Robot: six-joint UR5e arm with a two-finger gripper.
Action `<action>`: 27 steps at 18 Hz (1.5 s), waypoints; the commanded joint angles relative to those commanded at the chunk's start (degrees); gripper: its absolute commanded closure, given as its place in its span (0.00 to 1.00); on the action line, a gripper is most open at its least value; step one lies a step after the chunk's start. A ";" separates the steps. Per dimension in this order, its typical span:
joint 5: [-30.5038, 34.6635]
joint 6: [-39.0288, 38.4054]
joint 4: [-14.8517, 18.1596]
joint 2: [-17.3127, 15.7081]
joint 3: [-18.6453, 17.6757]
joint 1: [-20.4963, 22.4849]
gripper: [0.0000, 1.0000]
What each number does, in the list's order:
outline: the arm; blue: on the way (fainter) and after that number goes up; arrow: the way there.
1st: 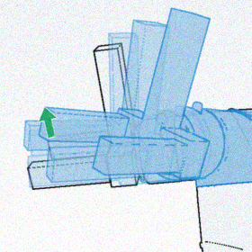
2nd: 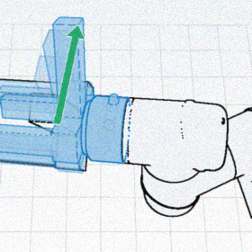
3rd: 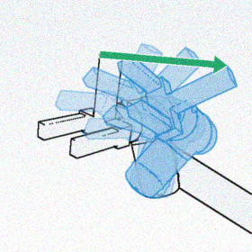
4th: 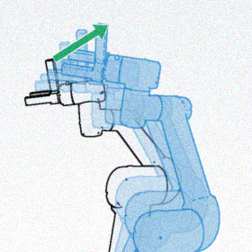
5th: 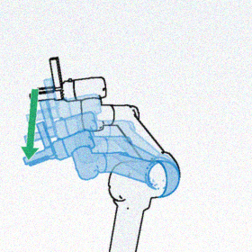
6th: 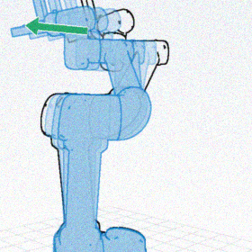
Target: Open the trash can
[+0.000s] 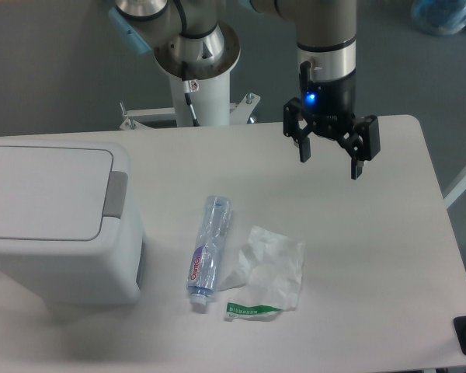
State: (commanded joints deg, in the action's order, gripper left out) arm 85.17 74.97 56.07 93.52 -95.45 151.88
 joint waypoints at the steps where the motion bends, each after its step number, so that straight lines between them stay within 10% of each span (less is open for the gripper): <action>1: 0.00 0.00 -0.17 0.00 -0.09 0.00 0.00; 8: -4.73 -2.88 -0.53 0.17 0.44 -0.18 0.00; 27: -15.72 -54.82 -0.62 -0.79 2.55 -9.84 0.00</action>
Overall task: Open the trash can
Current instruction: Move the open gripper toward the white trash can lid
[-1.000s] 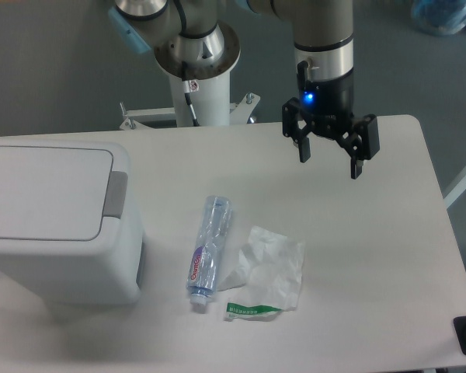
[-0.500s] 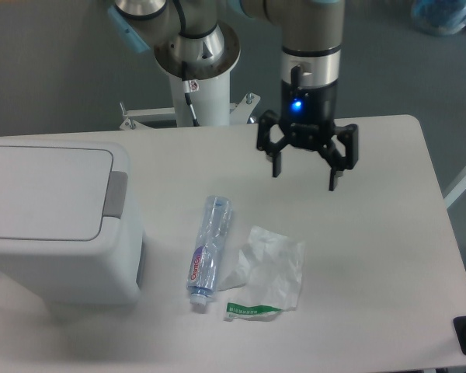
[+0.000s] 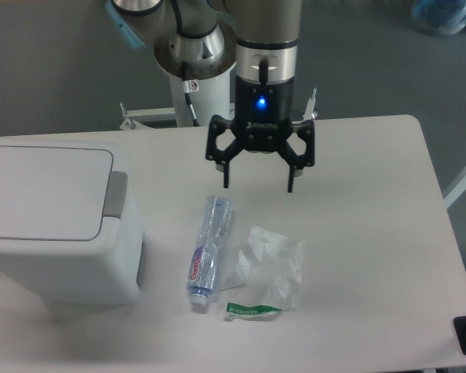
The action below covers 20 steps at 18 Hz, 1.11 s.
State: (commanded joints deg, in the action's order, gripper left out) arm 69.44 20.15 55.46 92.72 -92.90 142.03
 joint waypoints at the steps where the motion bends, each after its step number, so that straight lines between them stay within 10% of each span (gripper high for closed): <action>1: -1.05 -1.68 0.00 0.00 -0.09 -0.26 0.00; 20: -1.77 -6.00 0.00 0.70 -2.11 -7.82 0.00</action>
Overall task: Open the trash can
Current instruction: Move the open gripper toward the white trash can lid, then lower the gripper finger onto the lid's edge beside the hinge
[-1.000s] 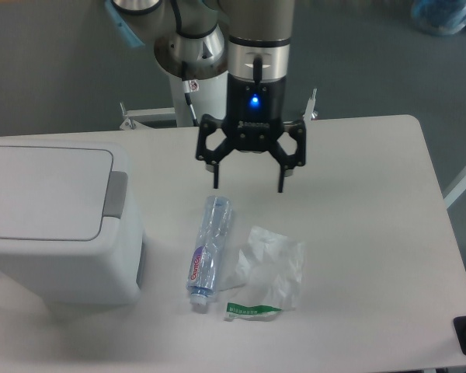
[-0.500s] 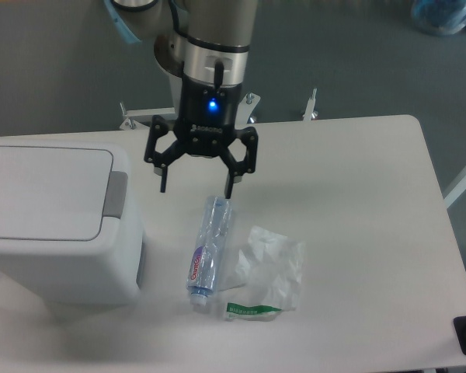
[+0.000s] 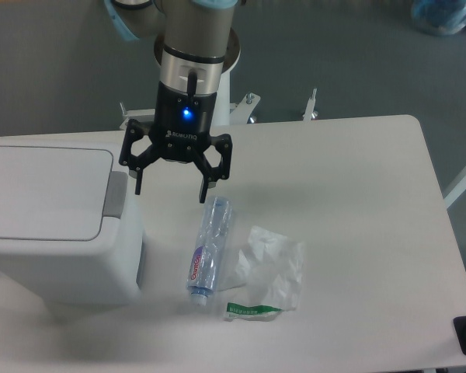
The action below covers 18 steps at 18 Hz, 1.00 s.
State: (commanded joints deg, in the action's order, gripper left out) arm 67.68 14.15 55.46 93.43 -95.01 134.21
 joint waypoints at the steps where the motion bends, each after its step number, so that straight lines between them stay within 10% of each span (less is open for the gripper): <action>1: 0.00 0.00 0.00 0.09 -0.26 0.00 0.00; 18: 0.00 0.09 -0.09 0.88 -0.44 -1.32 0.00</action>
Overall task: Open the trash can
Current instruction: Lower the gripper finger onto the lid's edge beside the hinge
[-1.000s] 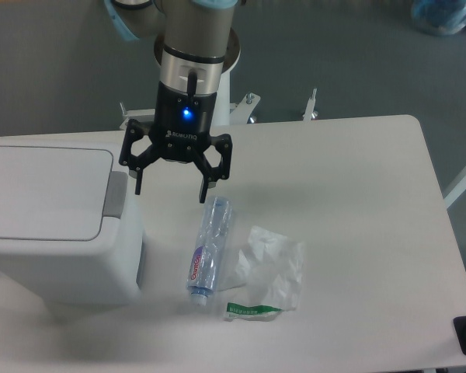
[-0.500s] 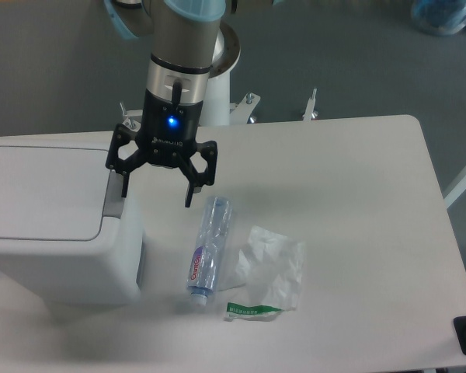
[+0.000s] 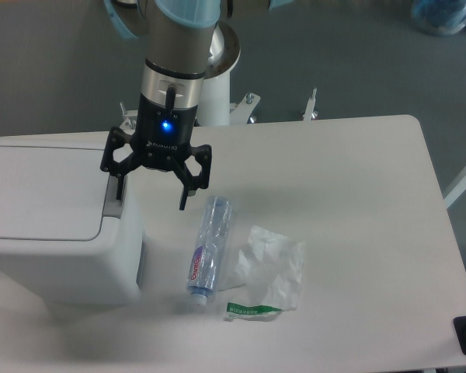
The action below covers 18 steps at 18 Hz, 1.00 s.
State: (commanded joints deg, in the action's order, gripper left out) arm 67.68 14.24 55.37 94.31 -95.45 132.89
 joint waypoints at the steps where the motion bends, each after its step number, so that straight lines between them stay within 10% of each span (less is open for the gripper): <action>1: 0.00 0.00 -0.26 0.00 0.00 0.00 0.00; 18: 0.09 -0.09 -1.14 0.18 -0.35 0.00 0.00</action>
State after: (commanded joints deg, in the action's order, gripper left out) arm 67.76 14.15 54.23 94.48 -95.80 132.89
